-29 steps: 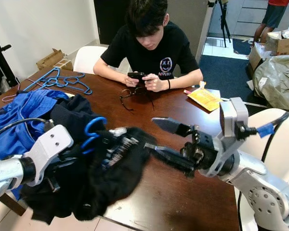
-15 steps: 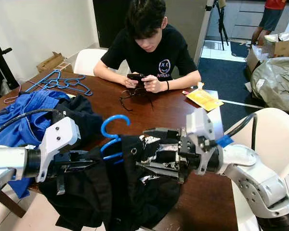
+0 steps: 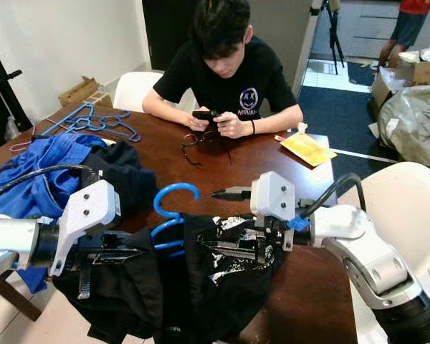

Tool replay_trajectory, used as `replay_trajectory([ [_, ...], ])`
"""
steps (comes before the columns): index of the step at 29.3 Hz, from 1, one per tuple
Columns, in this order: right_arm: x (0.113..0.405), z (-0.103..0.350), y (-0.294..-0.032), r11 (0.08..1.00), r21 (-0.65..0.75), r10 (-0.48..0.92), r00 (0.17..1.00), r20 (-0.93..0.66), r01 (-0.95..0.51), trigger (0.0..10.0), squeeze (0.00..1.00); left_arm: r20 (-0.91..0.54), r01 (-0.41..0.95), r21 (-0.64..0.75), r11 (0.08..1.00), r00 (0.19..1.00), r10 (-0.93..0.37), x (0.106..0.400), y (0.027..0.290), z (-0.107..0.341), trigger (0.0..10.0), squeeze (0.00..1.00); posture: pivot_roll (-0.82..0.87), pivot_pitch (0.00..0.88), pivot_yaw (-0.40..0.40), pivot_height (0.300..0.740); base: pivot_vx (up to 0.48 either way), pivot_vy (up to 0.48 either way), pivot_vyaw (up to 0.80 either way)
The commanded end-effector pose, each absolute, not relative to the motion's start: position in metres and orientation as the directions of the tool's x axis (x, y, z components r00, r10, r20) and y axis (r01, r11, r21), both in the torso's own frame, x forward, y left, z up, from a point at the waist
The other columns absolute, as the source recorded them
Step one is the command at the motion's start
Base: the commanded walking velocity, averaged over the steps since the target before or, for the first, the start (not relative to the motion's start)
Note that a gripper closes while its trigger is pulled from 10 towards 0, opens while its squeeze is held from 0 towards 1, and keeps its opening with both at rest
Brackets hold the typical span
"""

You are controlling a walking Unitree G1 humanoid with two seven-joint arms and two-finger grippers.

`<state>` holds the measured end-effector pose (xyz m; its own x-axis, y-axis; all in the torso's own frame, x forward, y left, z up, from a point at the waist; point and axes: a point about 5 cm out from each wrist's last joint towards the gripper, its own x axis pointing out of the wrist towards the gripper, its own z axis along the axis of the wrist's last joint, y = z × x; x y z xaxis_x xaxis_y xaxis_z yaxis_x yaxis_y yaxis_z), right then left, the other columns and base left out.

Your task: Hang hanger

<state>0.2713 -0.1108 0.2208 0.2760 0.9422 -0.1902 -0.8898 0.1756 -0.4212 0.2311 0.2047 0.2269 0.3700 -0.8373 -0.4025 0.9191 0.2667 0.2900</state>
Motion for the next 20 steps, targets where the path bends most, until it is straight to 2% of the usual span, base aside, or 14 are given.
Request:
replay_trajectory([
  [1,0.271,0.219,-0.107,0.149,-0.432,0.944,0.257,-0.205,-0.889,10.0,0.00,-0.405,0.925,0.290,0.247,0.352,-0.844,0.230,0.203,0.229,10.0,0.00,0.13,0.000,0.024,0.740,0.000,0.000,0.00],
  [2,0.267,0.216,-0.103,0.105,-0.425,0.951,0.216,-0.222,-0.899,10.0,0.00,-0.402,0.927,0.290,0.238,0.343,-0.849,0.229,0.201,0.230,10.0,0.00,0.14,0.000,0.023,0.740,0.000,0.000,0.00],
  [3,0.267,0.216,-0.103,0.105,-0.425,0.951,0.216,-0.222,-0.899,10.0,0.00,-0.402,0.927,0.290,0.238,0.343,-0.849,0.229,0.201,0.230,10.0,0.00,0.14,0.000,0.023,0.740,0.000,0.000,0.00],
  [4,0.265,0.214,-0.098,0.079,-0.423,0.955,0.190,-0.226,-0.903,1.5,0.00,-0.394,0.929,0.294,0.224,0.331,-0.858,0.228,0.198,0.232,10.0,0.00,0.14,0.000,0.021,0.740,0.000,0.000,0.00],
  [6,0.265,0.214,-0.098,0.079,-0.423,0.955,0.190,-0.226,-0.903,1.5,0.00,-0.394,0.929,0.294,0.224,0.331,-0.858,0.228,0.198,0.232,10.0,0.00,0.14,0.000,0.021,0.740,0.000,0.000,0.00],
  [7,0.264,0.212,-0.095,0.065,-0.416,0.960,0.171,-0.223,-0.907,0.0,0.00,-0.389,0.930,0.298,0.213,0.322,-0.863,0.228,0.196,0.234,10.0,0.00,0.14,0.000,0.021,0.740,0.000,0.000,0.00],
  [13,0.263,0.211,-0.092,0.044,-0.405,0.968,0.140,-0.209,-0.913,0.0,0.00,-0.385,0.930,0.306,0.202,0.315,-0.867,0.228,0.194,0.236,10.0,0.00,0.14,0.000,0.021,0.740,0.000,0.000,0.00],
  [20,0.264,0.209,-0.094,0.048,-0.405,0.968,0.142,-0.206,-0.913,0.0,0.00,-0.375,0.926,0.309,0.218,0.329,-0.867,0.229,0.194,0.235,10.0,0.00,0.14,0.000,0.021,0.740,0.000,0.000,0.00],
])
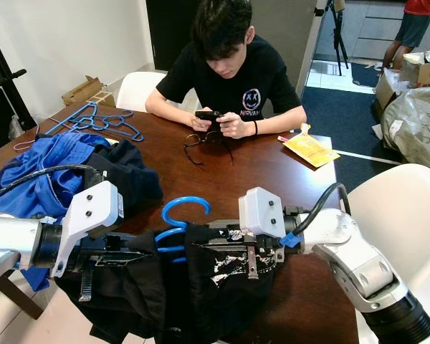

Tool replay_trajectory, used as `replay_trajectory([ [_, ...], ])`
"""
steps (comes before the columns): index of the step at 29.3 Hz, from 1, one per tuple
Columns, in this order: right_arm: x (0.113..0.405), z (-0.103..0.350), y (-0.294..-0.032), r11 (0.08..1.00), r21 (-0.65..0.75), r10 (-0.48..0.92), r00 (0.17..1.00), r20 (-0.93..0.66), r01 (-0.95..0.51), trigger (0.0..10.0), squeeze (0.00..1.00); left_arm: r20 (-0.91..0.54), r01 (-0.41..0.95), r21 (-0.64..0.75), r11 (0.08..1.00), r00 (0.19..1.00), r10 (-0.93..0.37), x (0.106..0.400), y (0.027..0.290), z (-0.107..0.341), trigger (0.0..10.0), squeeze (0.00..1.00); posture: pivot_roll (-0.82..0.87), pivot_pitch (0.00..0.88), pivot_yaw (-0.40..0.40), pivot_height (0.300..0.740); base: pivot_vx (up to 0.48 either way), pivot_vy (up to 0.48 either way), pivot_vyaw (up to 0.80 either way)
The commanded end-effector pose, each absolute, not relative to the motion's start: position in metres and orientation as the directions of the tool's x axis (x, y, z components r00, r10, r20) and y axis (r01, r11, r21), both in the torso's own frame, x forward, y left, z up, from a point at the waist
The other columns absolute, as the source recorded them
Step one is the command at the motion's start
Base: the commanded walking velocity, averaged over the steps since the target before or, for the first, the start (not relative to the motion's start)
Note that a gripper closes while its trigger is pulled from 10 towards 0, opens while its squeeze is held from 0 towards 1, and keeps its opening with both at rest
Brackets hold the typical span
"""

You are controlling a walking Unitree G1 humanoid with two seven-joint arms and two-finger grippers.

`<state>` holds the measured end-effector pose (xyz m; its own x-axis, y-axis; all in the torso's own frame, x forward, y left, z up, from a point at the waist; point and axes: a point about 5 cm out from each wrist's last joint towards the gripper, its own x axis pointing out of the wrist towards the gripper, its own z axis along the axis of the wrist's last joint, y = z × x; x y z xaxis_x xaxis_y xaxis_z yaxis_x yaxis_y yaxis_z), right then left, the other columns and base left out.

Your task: Hang hanger

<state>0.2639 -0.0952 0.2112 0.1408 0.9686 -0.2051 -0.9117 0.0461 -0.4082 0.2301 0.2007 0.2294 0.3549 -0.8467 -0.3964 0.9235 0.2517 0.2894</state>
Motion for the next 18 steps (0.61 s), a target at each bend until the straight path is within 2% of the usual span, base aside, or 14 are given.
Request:
replay_trajectory([
  [1,0.267,0.209,-0.096,0.071,-0.409,0.967,0.164,-0.197,-0.910,0.0,0.00,-0.353,0.919,0.306,0.248,0.351,-0.867,0.231,0.193,0.234,10.0,0.00,0.14,0.000,0.020,0.740,0.000,0.000,0.00],
  [2,0.269,0.209,-0.097,0.084,-0.412,0.965,0.177,-0.193,-0.908,0.0,0.00,-0.338,0.918,0.294,0.268,0.362,-0.869,0.232,0.193,0.234,10.0,0.38,0.14,0.000,0.020,0.740,0.000,0.000,0.00],
  [3,0.270,0.209,-0.098,0.099,-0.414,0.963,0.193,-0.190,-0.905,0.0,0.00,-0.326,0.927,0.257,0.273,0.349,-0.878,0.231,0.192,0.232,10.0,1.00,0.14,0.000,0.020,0.740,0.000,0.000,0.00],
  [5,0.272,0.208,-0.100,0.116,-0.416,0.960,0.210,-0.187,-0.902,0.0,0.00,-0.324,0.938,0.220,0.268,0.330,-0.887,0.228,0.191,0.230,10.0,1.00,0.14,0.000,0.020,0.740,0.000,0.000,0.00],
  [7,0.273,0.208,-0.102,0.127,-0.417,0.957,0.222,-0.187,-0.900,0.0,0.00,-0.300,0.925,0.230,0.301,0.362,-0.883,0.230,0.190,0.229,10.0,1.00,0.14,0.000,0.020,0.740,0.000,0.000,0.00],
  [13,0.273,0.207,-0.103,0.128,-0.418,0.957,0.223,-0.186,-0.899,0.0,0.00,-0.288,0.919,0.235,0.317,0.377,-0.880,0.231,0.190,0.230,10.0,1.00,0.14,0.000,0.020,0.740,0.000,0.000,0.00],
  [15,0.284,0.202,-0.122,0.224,-0.438,0.915,0.343,-0.212,-0.871,0.0,0.00,-0.260,0.908,0.207,0.363,0.409,-0.875,0.223,0.198,0.230,10.0,1.00,0.14,0.000,0.011,0.740,0.000,0.000,0.00],
  [18,0.290,0.201,-0.151,0.327,-0.431,0.866,0.449,-0.219,-0.841,0.0,0.00,-0.228,0.892,0.171,0.418,0.448,-0.864,0.210,0.206,0.231,10.0,1.00,0.15,0.000,0.003,0.740,0.000,0.000,0.00],
])
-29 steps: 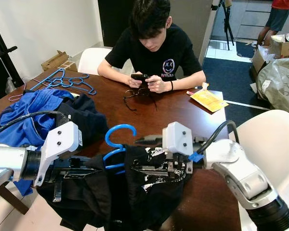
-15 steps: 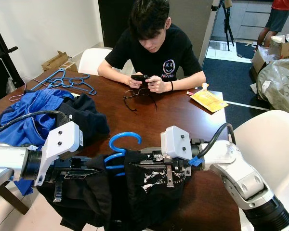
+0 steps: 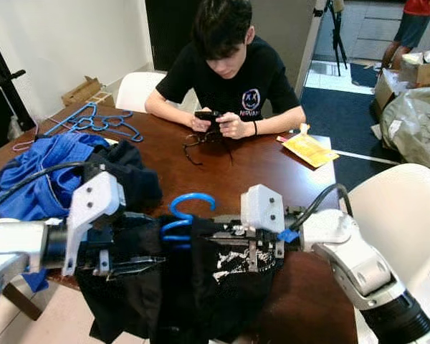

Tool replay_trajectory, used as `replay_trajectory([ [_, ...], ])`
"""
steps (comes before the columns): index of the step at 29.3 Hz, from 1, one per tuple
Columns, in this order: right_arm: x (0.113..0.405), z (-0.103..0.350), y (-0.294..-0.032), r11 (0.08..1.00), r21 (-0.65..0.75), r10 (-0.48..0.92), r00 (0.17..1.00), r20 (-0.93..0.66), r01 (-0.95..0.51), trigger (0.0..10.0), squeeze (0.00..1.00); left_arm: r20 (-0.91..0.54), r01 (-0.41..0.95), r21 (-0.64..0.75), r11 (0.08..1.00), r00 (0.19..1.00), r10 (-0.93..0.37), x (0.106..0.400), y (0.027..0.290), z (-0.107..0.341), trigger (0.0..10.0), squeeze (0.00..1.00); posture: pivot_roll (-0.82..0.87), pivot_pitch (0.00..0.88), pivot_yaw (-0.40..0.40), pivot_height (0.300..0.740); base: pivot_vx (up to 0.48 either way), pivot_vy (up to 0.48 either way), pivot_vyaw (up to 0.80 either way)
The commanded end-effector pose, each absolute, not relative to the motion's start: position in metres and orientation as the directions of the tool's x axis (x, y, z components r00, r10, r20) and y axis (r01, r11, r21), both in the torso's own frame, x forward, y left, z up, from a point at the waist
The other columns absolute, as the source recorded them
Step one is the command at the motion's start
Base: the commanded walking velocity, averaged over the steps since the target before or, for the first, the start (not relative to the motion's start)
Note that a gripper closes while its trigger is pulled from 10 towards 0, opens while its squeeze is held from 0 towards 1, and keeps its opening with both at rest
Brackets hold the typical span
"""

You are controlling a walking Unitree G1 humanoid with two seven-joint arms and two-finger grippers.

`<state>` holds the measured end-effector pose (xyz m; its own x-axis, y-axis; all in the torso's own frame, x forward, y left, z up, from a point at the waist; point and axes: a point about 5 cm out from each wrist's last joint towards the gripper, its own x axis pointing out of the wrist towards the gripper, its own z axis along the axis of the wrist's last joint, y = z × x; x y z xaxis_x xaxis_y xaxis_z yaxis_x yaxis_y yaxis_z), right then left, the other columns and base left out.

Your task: Hang hanger

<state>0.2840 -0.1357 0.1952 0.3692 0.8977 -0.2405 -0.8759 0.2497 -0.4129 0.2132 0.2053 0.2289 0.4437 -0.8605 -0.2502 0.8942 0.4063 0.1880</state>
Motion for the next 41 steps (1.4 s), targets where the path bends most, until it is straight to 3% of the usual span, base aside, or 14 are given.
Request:
replay_trajectory([
  [1,0.290,0.202,-0.163,0.356,-0.419,0.855,0.472,-0.215,-0.835,0.0,0.00,-0.217,0.882,0.163,0.441,0.468,-0.856,0.207,0.210,0.232,10.0,1.00,0.15,0.000,0.001,0.740,0.000,0.000,0.00],
  [9,0.287,0.215,-0.192,0.401,-0.375,0.847,0.494,-0.197,-0.836,0.0,0.00,-0.172,0.843,0.171,0.509,0.535,-0.827,0.199,0.224,0.238,10.0,1.00,0.14,0.000,-0.003,0.740,0.000,0.000,0.00],
  [10,0.286,0.220,-0.201,0.384,-0.371,0.850,0.480,-0.215,-0.846,0.0,0.00,-0.147,0.828,0.205,0.521,0.552,-0.821,0.199,0.226,0.247,10.0,0.00,0.14,0.000,-0.011,0.740,0.000,0.000,0.00],
  [12,0.286,0.222,-0.204,0.373,-0.367,0.855,0.470,-0.220,-0.852,0.0,0.00,-0.138,0.819,0.224,0.528,0.563,-0.815,0.200,0.228,0.250,10.0,0.00,0.14,0.000,-0.011,0.740,0.000,0.000,0.00],
  [21,0.259,0.230,-0.218,0.182,-0.240,0.911,0.255,-0.325,-0.954,0.0,0.00,-0.093,0.777,0.263,0.572,0.611,-0.786,0.202,0.242,0.265,10.0,0.00,0.14,0.000,-0.007,0.740,0.000,0.000,0.00],
  [32,0.254,0.259,-0.224,0.149,-0.195,0.967,0.184,-0.174,-0.969,0.0,0.00,-0.135,0.841,0.212,0.498,0.530,-0.837,0.199,0.231,0.256,10.0,0.00,0.14,0.000,0.007,0.740,0.000,0.000,0.00],
  [41,0.250,0.265,-0.225,0.122,-0.182,0.979,0.148,-0.140,-0.976,0.0,0.00,-0.154,0.847,0.201,0.493,0.524,-0.838,0.198,0.231,0.251,10.0,0.00,0.14,0.000,0.007,0.740,0.000,0.000,0.00],
])
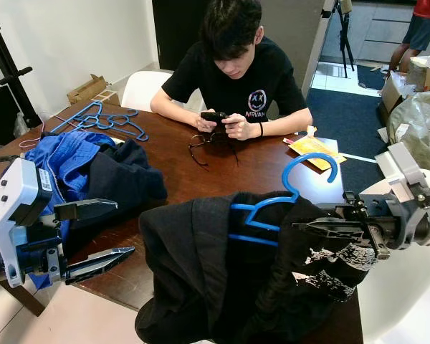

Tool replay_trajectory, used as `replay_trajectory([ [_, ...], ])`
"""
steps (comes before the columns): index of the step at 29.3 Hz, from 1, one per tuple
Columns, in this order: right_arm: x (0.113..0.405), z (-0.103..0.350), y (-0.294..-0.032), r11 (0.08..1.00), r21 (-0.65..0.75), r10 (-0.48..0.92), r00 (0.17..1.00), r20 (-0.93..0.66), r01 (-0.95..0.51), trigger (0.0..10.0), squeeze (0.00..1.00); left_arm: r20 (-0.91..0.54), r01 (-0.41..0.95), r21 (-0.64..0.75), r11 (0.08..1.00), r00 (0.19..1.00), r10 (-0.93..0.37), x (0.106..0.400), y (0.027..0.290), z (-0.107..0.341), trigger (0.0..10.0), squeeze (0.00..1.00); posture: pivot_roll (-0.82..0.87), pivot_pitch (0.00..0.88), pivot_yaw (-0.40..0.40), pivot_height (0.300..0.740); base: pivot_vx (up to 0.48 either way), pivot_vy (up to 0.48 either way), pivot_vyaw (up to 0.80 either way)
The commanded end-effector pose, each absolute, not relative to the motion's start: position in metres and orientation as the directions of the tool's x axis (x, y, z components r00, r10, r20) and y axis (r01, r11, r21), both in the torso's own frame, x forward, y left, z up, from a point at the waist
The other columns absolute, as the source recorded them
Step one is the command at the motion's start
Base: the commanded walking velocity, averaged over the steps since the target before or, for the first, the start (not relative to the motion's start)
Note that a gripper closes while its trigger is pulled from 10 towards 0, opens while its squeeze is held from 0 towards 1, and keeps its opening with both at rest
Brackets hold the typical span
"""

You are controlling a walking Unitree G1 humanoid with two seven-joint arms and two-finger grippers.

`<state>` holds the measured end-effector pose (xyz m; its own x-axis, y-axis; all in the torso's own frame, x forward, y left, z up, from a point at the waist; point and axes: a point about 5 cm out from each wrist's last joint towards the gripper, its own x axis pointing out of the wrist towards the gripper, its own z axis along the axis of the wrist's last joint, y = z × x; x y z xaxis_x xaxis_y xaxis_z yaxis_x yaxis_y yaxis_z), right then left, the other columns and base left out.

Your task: Hang hanger

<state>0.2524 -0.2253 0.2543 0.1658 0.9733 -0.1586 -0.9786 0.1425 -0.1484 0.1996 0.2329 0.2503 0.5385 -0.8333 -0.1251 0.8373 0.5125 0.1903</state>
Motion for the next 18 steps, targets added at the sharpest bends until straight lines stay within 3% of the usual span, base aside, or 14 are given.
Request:
replay_trajectory([
  [1,0.250,0.265,-0.225,0.122,-0.182,0.979,0.148,-0.140,-0.976,0.0,0.00,-0.154,0.847,0.201,0.493,0.524,-0.838,0.198,0.231,0.251,10.0,0.00,0.14,0.000,0.007,0.740,0.000,0.000,0.00],
  [5,0.241,0.273,-0.222,0.058,-0.172,0.990,0.079,-0.118,-0.983,0.0,0.00,-0.132,0.820,0.230,0.523,0.559,-0.819,0.202,0.235,0.256,10.0,0.00,0.14,0.000,0.007,0.740,0.000,0.000,0.00],
  [18,0.232,0.288,-0.210,-0.017,-0.200,0.998,-0.005,-0.061,-0.980,0.0,0.00,-0.123,0.824,0.212,0.525,0.555,-0.822,0.209,0.226,0.246,10.0,0.00,0.14,0.000,0.009,0.740,0.000,0.000,0.00],
])
